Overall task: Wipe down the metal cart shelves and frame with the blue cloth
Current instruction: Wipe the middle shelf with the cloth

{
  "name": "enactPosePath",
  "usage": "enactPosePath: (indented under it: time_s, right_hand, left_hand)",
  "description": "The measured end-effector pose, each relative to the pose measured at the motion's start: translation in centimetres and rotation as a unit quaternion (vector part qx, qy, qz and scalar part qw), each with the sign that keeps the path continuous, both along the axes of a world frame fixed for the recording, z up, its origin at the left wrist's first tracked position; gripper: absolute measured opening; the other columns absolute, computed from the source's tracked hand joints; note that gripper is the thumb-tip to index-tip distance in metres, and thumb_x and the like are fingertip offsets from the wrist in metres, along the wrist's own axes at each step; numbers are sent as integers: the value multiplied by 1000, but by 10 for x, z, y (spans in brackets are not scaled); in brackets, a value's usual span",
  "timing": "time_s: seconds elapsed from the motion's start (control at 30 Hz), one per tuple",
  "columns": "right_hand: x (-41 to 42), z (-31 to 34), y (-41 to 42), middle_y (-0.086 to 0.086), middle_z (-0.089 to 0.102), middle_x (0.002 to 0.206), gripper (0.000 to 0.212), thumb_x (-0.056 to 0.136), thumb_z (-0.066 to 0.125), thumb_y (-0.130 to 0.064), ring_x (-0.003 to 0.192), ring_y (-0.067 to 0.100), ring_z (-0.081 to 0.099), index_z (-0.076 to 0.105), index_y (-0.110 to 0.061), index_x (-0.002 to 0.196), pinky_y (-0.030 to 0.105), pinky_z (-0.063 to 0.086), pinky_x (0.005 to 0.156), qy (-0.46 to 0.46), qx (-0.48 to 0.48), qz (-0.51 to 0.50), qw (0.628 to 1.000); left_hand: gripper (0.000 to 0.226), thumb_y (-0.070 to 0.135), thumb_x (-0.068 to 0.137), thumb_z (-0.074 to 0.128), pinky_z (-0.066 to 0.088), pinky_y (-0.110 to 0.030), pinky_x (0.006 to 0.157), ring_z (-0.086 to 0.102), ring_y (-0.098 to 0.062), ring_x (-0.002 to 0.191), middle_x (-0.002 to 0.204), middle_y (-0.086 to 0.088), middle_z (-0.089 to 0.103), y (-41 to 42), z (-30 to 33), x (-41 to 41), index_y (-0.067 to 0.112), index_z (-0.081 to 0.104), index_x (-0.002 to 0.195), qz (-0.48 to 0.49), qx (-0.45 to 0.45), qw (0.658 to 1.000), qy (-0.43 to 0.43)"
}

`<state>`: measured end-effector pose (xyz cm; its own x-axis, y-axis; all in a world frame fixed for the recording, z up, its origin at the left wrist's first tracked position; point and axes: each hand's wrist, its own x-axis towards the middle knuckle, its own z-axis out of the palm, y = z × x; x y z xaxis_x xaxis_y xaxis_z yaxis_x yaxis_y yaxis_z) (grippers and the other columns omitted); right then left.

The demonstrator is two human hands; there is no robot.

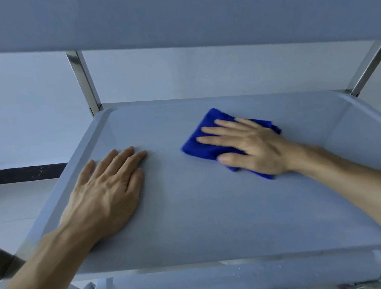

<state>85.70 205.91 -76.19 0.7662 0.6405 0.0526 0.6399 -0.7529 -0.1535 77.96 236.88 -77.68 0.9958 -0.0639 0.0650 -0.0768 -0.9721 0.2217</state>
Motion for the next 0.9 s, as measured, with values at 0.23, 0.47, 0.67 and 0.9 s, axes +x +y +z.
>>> enactPosePath:
  time_s: [0.23, 0.47, 0.67, 0.9]
  right_hand:
    - [80, 2, -51, -17, 11, 165, 61, 94, 22, -60, 153, 15, 6, 18, -47, 154, 51, 6, 122, 20, -22, -356, 934]
    - [71, -3, 71, -19, 8, 165, 59, 98, 22, -58, 154, 20, 5, 15, -45, 155, 55, 0, 121, 11, -21, -237, 971]
    - [-10, -2, 96, -21, 5, 165, 59, 99, 30, -59, 154, 12, -1, 13, -47, 155, 49, -6, 123, 18, 3, -80, 997]
    - [-73, 10, 65, -22, 18, 163, 71, 87, 23, -72, 151, -2, 1, 27, -45, 152, 31, -2, 123, 72, 108, 46, 990]
  left_hand:
    - [53, 50, 100, 7, -6, -33, 123, -6, 2, 148, 160, 28, -2, -14, 1, -2, 47, 8, 153, -2, -9, 1000, 11]
    - [51, 39, 102, 23, 6, -34, 123, 16, -6, 148, 160, 17, 22, -19, 3, -5, 36, 21, 153, 14, -54, 998, -39]
    - [52, 28, 104, 31, 17, -34, 120, 31, -14, 142, 156, 4, 34, -14, 12, -11, 25, 20, 154, 49, -144, 987, -57]
    - [46, 29, 104, 30, 22, -36, 119, 38, -17, 138, 150, 2, 43, -10, 9, -12, 19, 33, 148, 45, -138, 987, -63]
